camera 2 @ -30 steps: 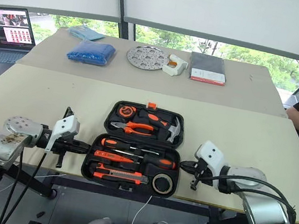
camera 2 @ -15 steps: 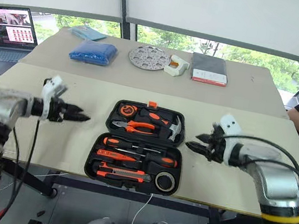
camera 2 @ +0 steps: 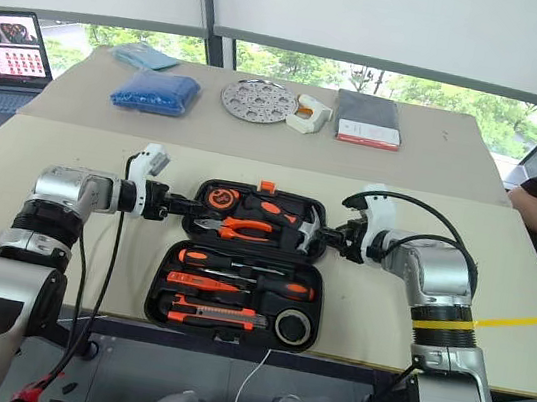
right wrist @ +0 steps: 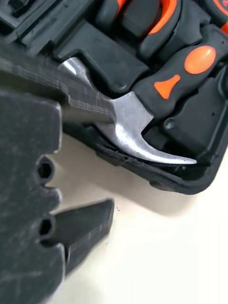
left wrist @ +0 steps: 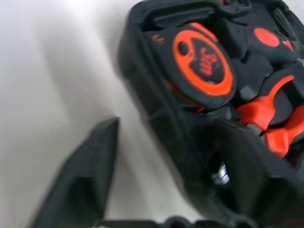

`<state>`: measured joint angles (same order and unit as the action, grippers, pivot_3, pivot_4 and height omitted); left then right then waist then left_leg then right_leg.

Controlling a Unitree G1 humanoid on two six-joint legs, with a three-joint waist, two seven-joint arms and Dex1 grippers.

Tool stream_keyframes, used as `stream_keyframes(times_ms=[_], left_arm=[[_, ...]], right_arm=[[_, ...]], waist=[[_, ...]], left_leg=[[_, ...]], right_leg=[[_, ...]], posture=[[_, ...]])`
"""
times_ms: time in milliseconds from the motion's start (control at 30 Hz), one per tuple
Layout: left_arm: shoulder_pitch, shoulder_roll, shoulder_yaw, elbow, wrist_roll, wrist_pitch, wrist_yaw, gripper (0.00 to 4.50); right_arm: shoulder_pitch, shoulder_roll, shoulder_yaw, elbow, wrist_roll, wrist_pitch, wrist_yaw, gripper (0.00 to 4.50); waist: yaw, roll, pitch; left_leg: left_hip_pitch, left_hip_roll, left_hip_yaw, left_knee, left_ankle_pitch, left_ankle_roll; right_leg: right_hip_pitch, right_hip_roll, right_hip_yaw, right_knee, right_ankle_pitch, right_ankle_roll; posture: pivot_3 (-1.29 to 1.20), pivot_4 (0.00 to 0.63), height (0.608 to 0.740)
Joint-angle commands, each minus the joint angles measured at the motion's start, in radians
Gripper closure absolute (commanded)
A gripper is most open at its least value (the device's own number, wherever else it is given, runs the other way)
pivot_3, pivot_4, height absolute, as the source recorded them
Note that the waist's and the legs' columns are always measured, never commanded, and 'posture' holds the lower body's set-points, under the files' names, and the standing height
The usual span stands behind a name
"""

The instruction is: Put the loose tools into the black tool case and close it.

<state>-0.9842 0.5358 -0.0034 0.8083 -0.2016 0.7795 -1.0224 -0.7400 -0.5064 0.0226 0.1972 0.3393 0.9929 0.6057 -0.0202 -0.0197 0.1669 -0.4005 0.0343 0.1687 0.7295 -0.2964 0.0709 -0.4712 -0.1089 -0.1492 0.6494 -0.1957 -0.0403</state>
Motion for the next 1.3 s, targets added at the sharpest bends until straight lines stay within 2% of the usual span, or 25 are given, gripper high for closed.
stream_keyframes(times_ms=[33, 167, 400, 500, 700, 800, 867, 967, 1100, 1233, 1300], left_arm=[[-0.001, 0.008, -0.007, -0.019, 0.003, -0.006, -0.008, 3.03], [0.005, 0.008, 0.004, -0.024, -0.005, 0.006, -0.005, 4.45], [0.057, 0.009, -0.031, -0.088, 0.013, -0.040, -0.021, 4.49], [0.055, -0.013, 0.006, -0.114, 0.026, -0.258, 0.040, 4.49], [-0.017, -0.059, 0.085, -0.086, 0.012, -0.559, 0.139, 4.49], [-0.035, -0.075, 0.101, -0.065, 0.011, -0.665, 0.164, 4.49], [-0.031, -0.083, 0.092, -0.056, 0.034, -0.748, 0.186, 4.49], [0.002, -0.089, 0.069, -0.060, 0.066, -0.839, 0.202, 4.49], [0.101, -0.072, 0.003, -0.071, 0.187, -1.054, 0.278, 4.49], [0.198, -0.062, 0.029, -0.104, 0.199, -1.111, 0.367, 4.49], [0.258, -0.050, 0.053, -0.157, 0.182, -1.094, 0.390, 4.49]], right_arm=[[-0.011, 0.023, -0.026, 0.020, 0.000, 0.015, -0.031, 3.13], [0.006, 0.038, -0.025, -0.002, 0.000, 0.029, -0.036, 4.47], [-0.026, 0.053, -0.048, -0.010, 0.004, 0.006, -0.046, 4.50], [-0.049, 0.044, -0.049, -0.034, -0.039, -0.126, -0.063, 4.50], [-0.069, 0.040, -0.050, -0.073, -0.108, -0.334, -0.102, 4.50], [-0.057, 0.043, -0.042, -0.075, -0.161, -0.455, -0.134, 4.50], [-0.038, 0.056, -0.055, -0.076, -0.181, -0.530, -0.164, 4.50], [0.022, 0.043, -0.035, -0.087, -0.238, -0.665, -0.178, 4.50], [0.162, 0.023, 0.006, -0.098, -0.322, -0.848, -0.178, 4.50], [0.299, -0.016, 0.036, -0.111, -0.427, -1.089, -0.211, 4.50], [0.370, -0.036, 0.036, -0.139, -0.460, -1.182, -0.224, 4.50]], waist=[[-0.002, 0.000, 0.000], [-0.001, 0.000, 0.000], [-0.001, 0.001, -0.001], [-0.001, 0.001, -0.001], [0.006, 0.001, -0.001], [0.004, 0.001, -0.001], [0.004, 0.001, -0.001], [0.003, 0.001, -0.001], [0.003, 0.001, -0.001], [0.003, 0.001, -0.001], [0.003, 0.001, -0.001]], left_leg=[[0.001, 0.000, 0.000, 0.000, 0.000, 0.000], [0.009, 0.000, 0.000, 0.000, 0.001, -0.002], [0.014, 0.001, -0.001, -0.001, 0.000, -0.002], [0.013, 0.001, -0.001, -0.001, 0.000, -0.002], [0.005, 0.000, 0.000, -0.001, 0.001, -0.006], [-0.005, -0.001, 0.000, -0.001, 0.008, 0.000], [-0.006, -0.001, 0.000, -0.001, 0.008, 0.000], [-0.006, -0.001, 0.001, -0.005, 0.008, 0.000], [-0.005, -0.003, 0.002, -0.014, 0.008, 0.000], [-0.001, -0.003, 0.002, -0.018, 0.008, 0.000], [0.002, -0.002, 0.002, -0.018, 0.008, 0.000]], right_leg=[[0.001, 0.000, 0.000, 0.001, 0.000, 0.000], [0.008, -0.002, 0.002, 0.002, 0.000, 0.000], [0.012, -0.005, 0.004, 0.001, 0.000, 0.000], [0.012, -0.005, 0.004, 0.001, 0.000, 0.000], [0.005, -0.012, 0.003, 0.000, 0.005, -0.001], [-0.004, -0.008, 0.002, 0.000, 0.009, -0.005], [-0.005, -0.004, 0.001, 0.000, 0.010, -0.008], [-0.005, -0.002, -0.001, -0.001, 0.010, -0.008], [-0.005, -0.001, -0.002, -0.004, 0.009, -0.006], [-0.001, -0.001, -0.002, -0.007, 0.007, -0.004], [0.001, -0.001, -0.001, -0.008, 0.003, 0.003]], posture=[[0.00, 0.150, 0.718], [0.00, 0.150, 0.718], [0.00, 0.150, 0.718], [0.00, 0.150, 0.718], [0.00, 0.150, 0.718], [0.00, 0.150, 0.718], [0.00, 0.150, 0.718], [0.00, 0.150, 0.718], [0.00, 0.150, 0.718], [0.00, 0.150, 0.718], [0.00, 0.150, 0.718]])
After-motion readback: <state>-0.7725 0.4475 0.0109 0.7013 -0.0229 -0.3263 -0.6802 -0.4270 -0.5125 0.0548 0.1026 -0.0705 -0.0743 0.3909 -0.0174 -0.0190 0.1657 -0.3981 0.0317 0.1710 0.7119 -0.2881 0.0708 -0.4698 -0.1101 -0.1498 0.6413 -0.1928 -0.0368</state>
